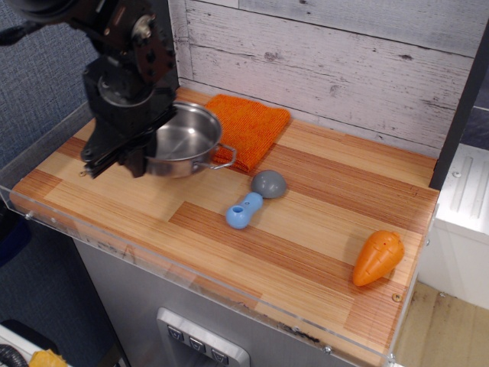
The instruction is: Put silver pot between top of blue spoon and above carrot
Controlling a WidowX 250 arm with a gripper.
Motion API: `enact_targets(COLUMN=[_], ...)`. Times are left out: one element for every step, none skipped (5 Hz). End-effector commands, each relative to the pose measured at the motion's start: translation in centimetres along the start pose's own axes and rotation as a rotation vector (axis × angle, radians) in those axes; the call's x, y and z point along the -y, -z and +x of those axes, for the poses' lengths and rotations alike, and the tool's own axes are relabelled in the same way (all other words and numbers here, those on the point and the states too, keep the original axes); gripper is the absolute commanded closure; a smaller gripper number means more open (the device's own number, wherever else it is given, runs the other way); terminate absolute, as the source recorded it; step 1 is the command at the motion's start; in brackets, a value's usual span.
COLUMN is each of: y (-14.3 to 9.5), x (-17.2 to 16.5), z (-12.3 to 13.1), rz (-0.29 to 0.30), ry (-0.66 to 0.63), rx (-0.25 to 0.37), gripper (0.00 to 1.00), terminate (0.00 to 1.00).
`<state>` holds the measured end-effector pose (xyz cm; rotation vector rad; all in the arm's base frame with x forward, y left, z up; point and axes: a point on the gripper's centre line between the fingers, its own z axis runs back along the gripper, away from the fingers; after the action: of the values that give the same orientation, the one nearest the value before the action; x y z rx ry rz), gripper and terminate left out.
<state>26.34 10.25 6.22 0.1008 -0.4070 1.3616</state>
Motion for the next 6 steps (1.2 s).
enact_targets(y=[-3.6, -5.0, -5.1, -3.5, -1.9, -0.6], x=[4.3, 7.1, 8.6, 8.6, 8.2, 8.5], z=[-3.5, -7.3, -11.0, -13.4, -14.0, -14.4], rz=[-0.132, -0.178, -0.206, -0.186, -0.158, -0.144], ry=[0.087, 0.189, 0.282, 0.345, 0.360, 0.378], rx=[-0.002, -0.015, -0.031, -0.046, -0.052, -0.059], gripper=[1.00, 1.00, 1.00, 1.00, 1.00, 1.00], terminate=[0.00, 0.00, 0.00, 0.00, 0.00, 0.00])
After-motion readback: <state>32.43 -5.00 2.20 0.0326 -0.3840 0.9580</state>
